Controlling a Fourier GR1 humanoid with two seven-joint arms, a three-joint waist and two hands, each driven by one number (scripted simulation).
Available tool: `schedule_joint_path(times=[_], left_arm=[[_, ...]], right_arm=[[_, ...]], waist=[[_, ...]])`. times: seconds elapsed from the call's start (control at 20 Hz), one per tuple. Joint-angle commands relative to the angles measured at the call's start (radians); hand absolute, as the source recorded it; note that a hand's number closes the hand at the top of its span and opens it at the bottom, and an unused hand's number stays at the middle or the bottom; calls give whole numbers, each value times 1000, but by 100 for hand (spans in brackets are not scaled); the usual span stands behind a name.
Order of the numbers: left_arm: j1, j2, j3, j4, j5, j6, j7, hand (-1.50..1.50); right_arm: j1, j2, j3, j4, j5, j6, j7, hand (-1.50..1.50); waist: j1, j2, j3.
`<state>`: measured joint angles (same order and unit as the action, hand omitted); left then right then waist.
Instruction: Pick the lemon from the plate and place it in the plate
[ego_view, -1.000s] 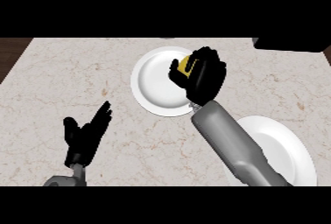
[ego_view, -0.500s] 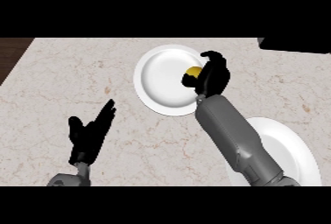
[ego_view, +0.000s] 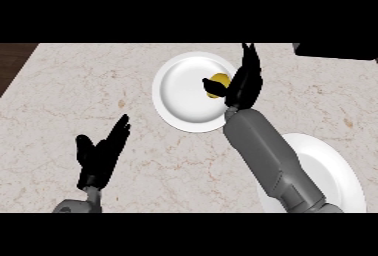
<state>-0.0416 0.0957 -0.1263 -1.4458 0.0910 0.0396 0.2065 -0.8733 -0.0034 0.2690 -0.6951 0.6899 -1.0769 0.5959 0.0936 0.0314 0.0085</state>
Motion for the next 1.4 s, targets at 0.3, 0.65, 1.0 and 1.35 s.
schedule_joint_path(times=[0.3,0.65,1.0,1.35], left_arm=[[-19,23,55,10,45,-16,63,0],[52,-14,24,-1,-4,31,46,0],[88,14,56,-19,19,-14,38,0],[78,-17,46,-75,-14,29,90,0]], right_arm=[[139,3,32,-181,-433,-90,-326,-150],[344,3,66,-369,-603,136,-573,-150],[568,-5,215,-559,-422,145,-441,-150],[734,-33,255,-706,-294,179,-383,-150]], waist=[[-39,-15,-5],[-82,-29,-7],[-96,-34,-9],[-95,-33,-9]])
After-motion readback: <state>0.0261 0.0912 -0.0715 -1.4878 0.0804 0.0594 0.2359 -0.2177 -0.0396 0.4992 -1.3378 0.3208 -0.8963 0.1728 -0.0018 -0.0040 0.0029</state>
